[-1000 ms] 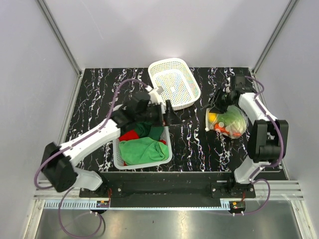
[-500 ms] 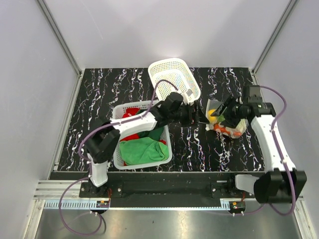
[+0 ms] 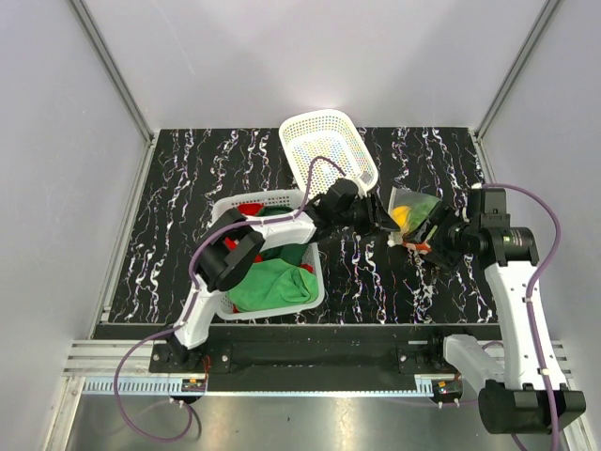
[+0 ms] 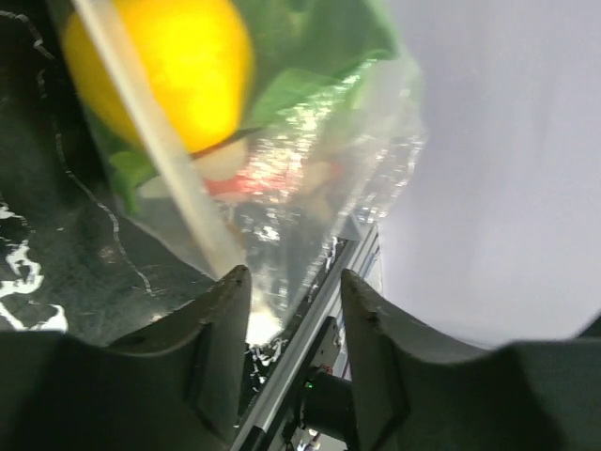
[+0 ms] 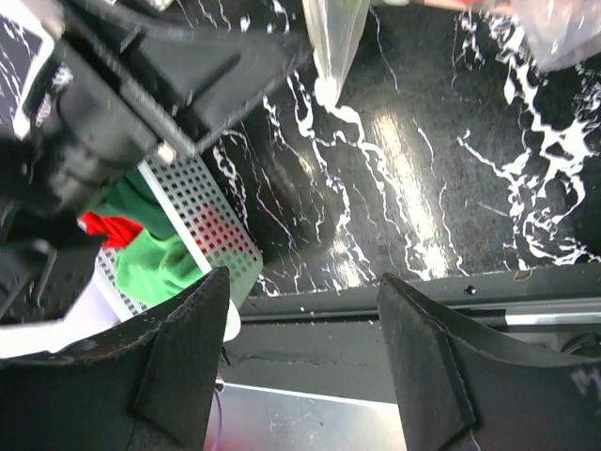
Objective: Open the zip-top bag and remove the fake food
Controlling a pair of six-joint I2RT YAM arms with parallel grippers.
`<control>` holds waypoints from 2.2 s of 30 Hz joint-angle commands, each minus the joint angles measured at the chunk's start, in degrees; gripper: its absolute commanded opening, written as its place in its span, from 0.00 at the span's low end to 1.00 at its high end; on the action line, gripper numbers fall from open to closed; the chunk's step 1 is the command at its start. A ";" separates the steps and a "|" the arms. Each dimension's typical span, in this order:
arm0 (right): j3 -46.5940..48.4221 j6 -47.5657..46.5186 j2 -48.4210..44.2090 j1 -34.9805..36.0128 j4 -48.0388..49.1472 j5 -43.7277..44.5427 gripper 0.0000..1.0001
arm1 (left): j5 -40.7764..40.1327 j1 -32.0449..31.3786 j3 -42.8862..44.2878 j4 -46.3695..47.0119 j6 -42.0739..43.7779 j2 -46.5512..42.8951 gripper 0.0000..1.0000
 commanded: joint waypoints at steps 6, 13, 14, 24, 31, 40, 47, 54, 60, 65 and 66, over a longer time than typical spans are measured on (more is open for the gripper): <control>-7.53 -1.03 -3.63 0.23 0.07 -3.98 0.73 | -3.13 0.50 3.78 -0.63 2.55 0.78 0.49; -13.16 1.07 -5.30 0.14 3.58 -5.39 0.73 | -2.98 1.37 3.78 -1.70 2.22 1.90 0.61; -14.21 1.51 -5.21 0.23 4.28 -7.48 0.72 | -1.91 1.90 3.52 -0.12 0.72 2.78 0.59; -13.61 4.33 -0.56 0.23 10.79 -10.49 0.72 | 4.33 3.22 6.16 18.58 -14.90 10.25 0.52; -12.81 6.61 1.81 -1.52 13.16 -7.24 0.72 | 5.56 3.22 5.88 22.74 -18.01 11.05 0.42; -12.37 6.79 8.32 -6.44 15.01 -9.16 0.73 | 8.99 3.40 6.42 27.58 -22.58 12.46 0.06; -13.95 9.33 9.64 -15.58 16.33 -14.87 0.77 | 9.00 3.40 5.72 22.57 -19.86 9.22 0.00; -17.29 17.24 10.52 -16.73 23.18 -19.27 0.76 | 8.56 3.57 0.53 16.35 -18.03 3.68 0.22; -17.82 14.71 9.47 -16.73 23.28 -19.63 0.78 | 7.32 3.66 0.26 9.30 -15.37 4.02 0.69; -19.75 13.65 8.50 -16.73 23.01 -18.40 0.78 | 7.50 3.57 3.32 13.76 -18.88 8.67 0.63; -20.10 13.47 8.50 -16.73 23.10 -18.31 0.78 | 8.20 3.57 4.39 14.30 -19.41 9.64 0.61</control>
